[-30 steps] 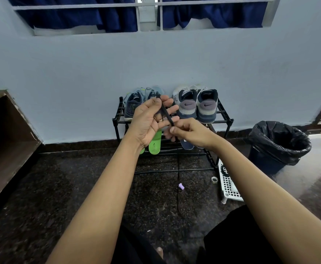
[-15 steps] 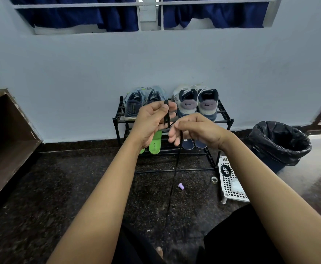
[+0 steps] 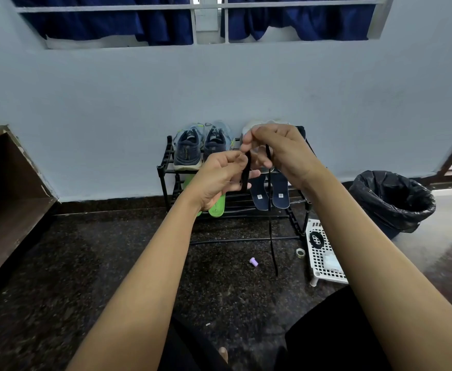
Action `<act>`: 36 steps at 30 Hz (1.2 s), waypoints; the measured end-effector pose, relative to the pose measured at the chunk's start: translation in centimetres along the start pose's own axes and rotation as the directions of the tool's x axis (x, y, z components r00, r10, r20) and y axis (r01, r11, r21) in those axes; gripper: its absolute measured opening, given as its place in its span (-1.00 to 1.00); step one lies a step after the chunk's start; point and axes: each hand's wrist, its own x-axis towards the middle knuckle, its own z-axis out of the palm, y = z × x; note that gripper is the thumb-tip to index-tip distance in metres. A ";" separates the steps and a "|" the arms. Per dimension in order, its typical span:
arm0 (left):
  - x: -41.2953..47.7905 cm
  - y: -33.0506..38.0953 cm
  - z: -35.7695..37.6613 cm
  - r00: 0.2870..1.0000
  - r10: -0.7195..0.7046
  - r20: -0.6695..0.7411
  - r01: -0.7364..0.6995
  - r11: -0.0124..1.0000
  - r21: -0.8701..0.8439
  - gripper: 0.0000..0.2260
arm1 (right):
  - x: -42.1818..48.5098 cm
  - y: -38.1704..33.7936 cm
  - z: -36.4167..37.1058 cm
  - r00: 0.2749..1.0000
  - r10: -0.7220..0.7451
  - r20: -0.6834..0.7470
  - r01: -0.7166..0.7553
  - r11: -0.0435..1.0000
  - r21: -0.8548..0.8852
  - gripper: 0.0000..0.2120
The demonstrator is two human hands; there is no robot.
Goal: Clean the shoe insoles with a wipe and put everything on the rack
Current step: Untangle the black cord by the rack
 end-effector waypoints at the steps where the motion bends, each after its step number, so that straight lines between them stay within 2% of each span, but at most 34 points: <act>1: 0.0 -0.1 -0.1 1.000 -0.010 -0.004 0.010 1.000 0.006 -0.81 | 0.3 0.0 -0.1 1.000 -0.009 -0.026 0.008 1.000 -0.024 -0.74; 5: -0.3 0.0 0.0 0.999 -0.046 0.024 0.045 0.998 0.041 -0.84 | 0.9 0.0 -0.2 0.992 -0.041 -0.117 0.036 0.999 -0.038 -0.78; 9: -0.4 0.1 -0.1 0.995 -0.069 0.074 0.068 0.998 0.015 -0.82 | 0.9 0.5 -0.4 0.986 0.002 -0.164 0.000 1.000 0.010 -0.82; 11: -0.5 0.2 -0.1 0.993 -0.072 0.091 0.075 0.997 -0.022 -0.83 | 0.8 1.0 -0.8 0.990 0.013 -0.140 -0.015 1.000 -0.013 -0.71; 14: -0.6 0.5 0.0 0.994 -0.066 0.092 0.074 0.993 -0.089 -0.83 | 0.4 1.9 -1.3 0.997 0.045 -0.058 -0.053 0.987 -0.149 -0.59; 19: -0.6 0.9 0.0 0.997 -0.038 0.073 0.049 0.987 -0.156 -0.83 | -0.5 3.7 -1.6 0.989 0.103 0.105 -0.074 0.966 -0.247 -0.65; 26: -0.6 0.9 -0.1 0.999 -0.023 0.033 0.030 0.978 -0.205 -0.83 | -0.9 4.8 -1.2 0.990 0.142 0.003 -0.138 0.964 -0.227 -0.69; 30: -0.5 1.0 -0.2 1.000 -0.011 0.008 0.013 0.974 -0.224 -0.82 | -1.2 4.7 -1.2 0.995 0.099 0.031 -0.090 0.969 -0.231 -0.69; 34: -0.3 0.9 -0.2 1.000 -0.011 -0.011 0.009 0.974 -0.226 -0.82 | -1.4 4.6 -1.0 0.990 0.113 0.083 -0.087 0.960 -0.268 -0.82; 36: -0.3 0.8 -0.1 1.000 -0.012 -0.017 0.008 0.974 -0.228 -0.82 | -1.6 4.3 -0.9 0.989 0.131 0.076 -0.104 0.952 -0.287 -0.78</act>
